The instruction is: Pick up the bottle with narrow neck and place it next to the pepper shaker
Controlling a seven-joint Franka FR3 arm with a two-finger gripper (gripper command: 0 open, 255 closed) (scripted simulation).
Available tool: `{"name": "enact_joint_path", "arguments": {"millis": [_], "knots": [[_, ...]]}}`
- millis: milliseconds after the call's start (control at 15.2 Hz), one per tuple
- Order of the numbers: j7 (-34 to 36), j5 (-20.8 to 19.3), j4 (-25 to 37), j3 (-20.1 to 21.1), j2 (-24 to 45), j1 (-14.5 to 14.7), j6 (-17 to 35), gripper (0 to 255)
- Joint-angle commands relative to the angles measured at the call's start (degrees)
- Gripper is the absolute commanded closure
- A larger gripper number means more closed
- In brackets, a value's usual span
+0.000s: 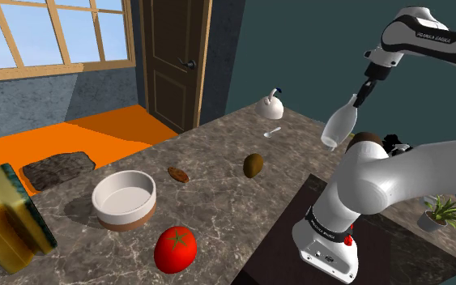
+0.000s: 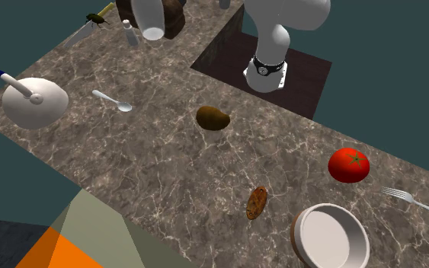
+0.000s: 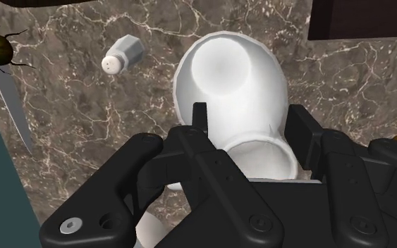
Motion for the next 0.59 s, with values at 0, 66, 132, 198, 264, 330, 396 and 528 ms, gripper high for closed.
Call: {"name": "enact_joint_path", "arguments": {"millis": [0, 66, 132, 198, 264, 330, 396, 528], "knots": [[0.3, -0.6, -1.4, -0.6, -0.4, -0.3, 1.1, 255], [0.4, -0.9, -2.1, -0.9, -0.6, -0.3, 1.7, 255], [0.5, -1.2, -2.7, -1.3, -0.7, -0.4, 2.3, 255], [0.7, -1.6, -3.4, -1.7, -0.9, -0.5, 2.9, 255], [0.8, -1.9, -4.0, -2.1, -1.0, -0.6, 3.5, 255], [0.9, -2.2, -4.7, -2.5, -1.2, -0.6, 4.1, 255], [1.1, -2.6, -5.3, -2.9, -1.3, -0.7, 4.7, 255], [1.3, -3.3, -6.5, -3.8, -1.5, -0.7, 5.9, 255]]}}
